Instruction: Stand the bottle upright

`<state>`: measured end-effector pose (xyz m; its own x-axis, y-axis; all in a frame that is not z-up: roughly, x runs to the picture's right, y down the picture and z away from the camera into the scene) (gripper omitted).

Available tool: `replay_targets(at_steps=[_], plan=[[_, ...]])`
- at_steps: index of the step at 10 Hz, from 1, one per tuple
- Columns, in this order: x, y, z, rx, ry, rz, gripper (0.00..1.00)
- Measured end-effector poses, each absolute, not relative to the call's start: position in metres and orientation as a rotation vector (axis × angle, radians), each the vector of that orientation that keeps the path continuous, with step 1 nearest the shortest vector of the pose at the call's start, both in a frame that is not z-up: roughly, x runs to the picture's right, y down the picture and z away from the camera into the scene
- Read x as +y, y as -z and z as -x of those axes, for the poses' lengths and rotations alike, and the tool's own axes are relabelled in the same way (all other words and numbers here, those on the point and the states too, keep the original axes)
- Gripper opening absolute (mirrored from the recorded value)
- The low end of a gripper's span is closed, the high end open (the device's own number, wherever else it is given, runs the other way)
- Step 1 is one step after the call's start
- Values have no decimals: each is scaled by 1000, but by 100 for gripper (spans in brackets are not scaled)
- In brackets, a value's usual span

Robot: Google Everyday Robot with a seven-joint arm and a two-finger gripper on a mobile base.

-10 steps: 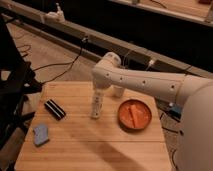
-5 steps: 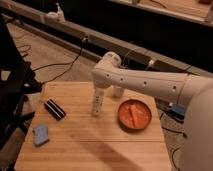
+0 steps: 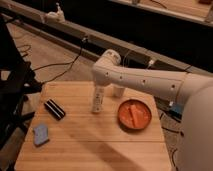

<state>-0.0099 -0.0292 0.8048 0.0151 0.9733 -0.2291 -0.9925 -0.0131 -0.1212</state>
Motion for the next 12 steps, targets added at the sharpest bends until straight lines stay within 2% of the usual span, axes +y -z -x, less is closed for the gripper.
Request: replay_targets(at_steps=[9, 10, 12], plan=[[-30, -818, 0, 106, -1542, 235, 0], [-29, -820, 2, 107, -1541, 237, 5], [-21, -820, 4, 122, -1537, 248, 27]])
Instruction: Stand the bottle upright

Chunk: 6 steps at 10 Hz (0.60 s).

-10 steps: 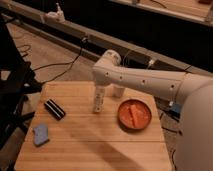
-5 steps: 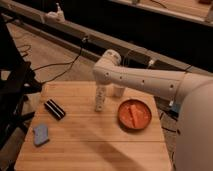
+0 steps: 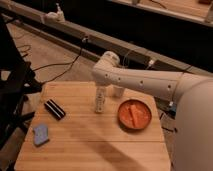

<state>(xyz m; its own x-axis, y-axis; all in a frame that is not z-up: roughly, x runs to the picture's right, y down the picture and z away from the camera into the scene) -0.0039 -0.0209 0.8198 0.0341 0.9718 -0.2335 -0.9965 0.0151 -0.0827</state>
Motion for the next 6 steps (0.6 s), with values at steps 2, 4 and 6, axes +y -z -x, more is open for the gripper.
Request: replay_targets(at_steps=[2, 4, 6], plan=[[-20, -812, 13, 105, -1533, 252, 47], [-17, -801, 20, 88, -1532, 250, 63], [-17, -790, 19, 75, -1536, 230, 60]])
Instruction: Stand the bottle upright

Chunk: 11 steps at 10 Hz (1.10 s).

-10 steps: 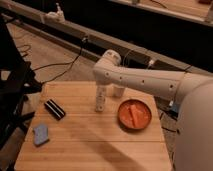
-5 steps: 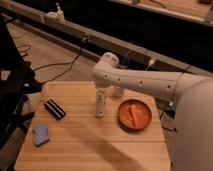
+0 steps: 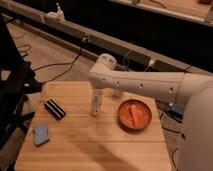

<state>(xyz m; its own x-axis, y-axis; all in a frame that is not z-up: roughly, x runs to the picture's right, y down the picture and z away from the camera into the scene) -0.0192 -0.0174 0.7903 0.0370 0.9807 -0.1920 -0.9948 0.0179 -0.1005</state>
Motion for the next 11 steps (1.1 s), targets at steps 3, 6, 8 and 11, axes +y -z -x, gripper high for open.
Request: replay_targets(at_steps=[3, 6, 8, 11], plan=[[-22, -786, 12, 69, -1543, 195, 30], [-23, -786, 11, 63, -1553, 194, 12], [-21, -786, 13, 61, -1558, 206, 12], [-21, -786, 13, 60, -1556, 206, 12]])
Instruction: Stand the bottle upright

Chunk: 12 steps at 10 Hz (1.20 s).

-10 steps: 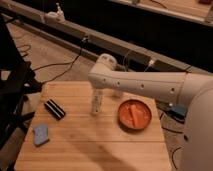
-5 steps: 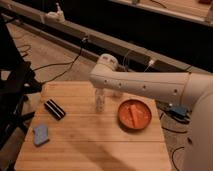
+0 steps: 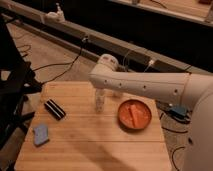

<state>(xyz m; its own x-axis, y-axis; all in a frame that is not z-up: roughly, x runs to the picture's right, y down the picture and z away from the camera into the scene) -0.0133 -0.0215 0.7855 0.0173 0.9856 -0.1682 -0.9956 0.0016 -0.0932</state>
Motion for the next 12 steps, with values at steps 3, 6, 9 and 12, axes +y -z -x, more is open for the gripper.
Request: replay_targets(at_steps=[3, 6, 9, 12], plan=[[-21, -786, 13, 60, -1556, 206, 12], [-21, -786, 13, 60, -1555, 206, 12], [-21, -786, 9, 85, -1538, 187, 23], [-23, -787, 7, 111, -1533, 167, 52]])
